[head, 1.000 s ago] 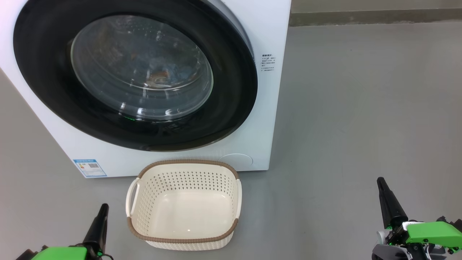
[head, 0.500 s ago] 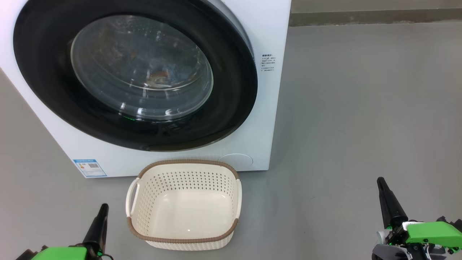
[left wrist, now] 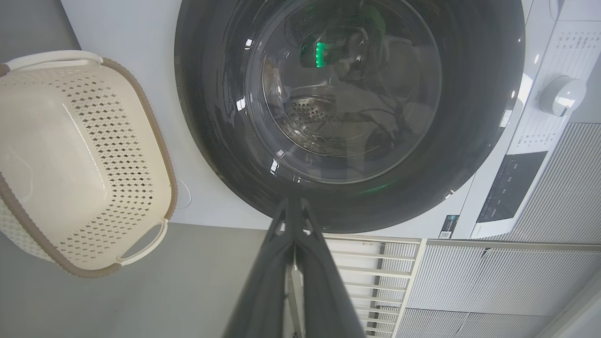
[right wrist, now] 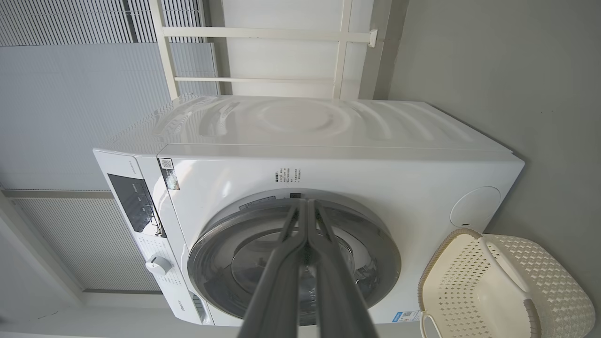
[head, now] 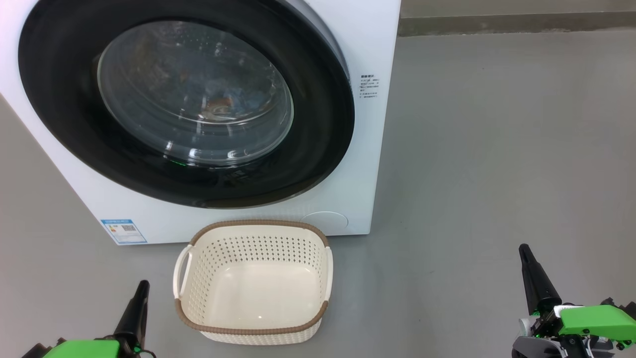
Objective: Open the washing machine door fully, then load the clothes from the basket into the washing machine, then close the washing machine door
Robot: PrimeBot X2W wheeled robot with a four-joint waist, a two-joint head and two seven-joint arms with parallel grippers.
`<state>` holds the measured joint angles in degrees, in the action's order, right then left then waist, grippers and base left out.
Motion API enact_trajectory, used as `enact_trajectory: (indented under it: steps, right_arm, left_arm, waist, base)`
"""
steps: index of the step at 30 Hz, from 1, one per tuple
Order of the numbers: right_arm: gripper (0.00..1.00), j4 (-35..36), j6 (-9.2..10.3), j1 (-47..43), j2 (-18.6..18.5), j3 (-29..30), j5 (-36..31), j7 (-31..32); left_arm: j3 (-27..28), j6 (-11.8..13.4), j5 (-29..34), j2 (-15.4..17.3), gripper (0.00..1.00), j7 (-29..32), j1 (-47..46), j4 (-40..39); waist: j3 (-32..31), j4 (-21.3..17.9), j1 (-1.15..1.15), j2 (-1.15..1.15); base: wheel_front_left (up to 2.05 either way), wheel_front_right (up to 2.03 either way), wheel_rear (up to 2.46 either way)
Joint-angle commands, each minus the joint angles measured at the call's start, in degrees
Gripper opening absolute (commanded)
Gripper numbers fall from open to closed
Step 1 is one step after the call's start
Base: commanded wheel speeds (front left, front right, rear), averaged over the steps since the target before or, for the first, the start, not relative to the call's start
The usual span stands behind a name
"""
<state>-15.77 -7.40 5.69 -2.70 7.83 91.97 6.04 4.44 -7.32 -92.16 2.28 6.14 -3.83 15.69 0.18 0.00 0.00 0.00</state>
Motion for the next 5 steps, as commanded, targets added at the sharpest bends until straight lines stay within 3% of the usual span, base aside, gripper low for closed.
enact_trajectory:
  steps: [1,5]
  right_arm:
    - [0.00,1.75,-0.09,0.50,-0.18,-1.30,0.19,0.45]
    - [0.00,1.75,-0.09,0.50,-0.18,-1.30,0.19,0.45]
  left_arm:
    - [2.05,-0.17,-0.02,0.66,0.00,0.33,-2.35,-1.65]
    - [2.06,-0.17,-0.02,0.66,0.00,0.34,-2.36,-1.65]
  waist:
    - [0.00,0.00,0.00,0.00]
    - [0.00,0.00,0.00,0.00]
  base:
    - [0.00,0.00,0.00]
    - [0.00,0.00,0.00]
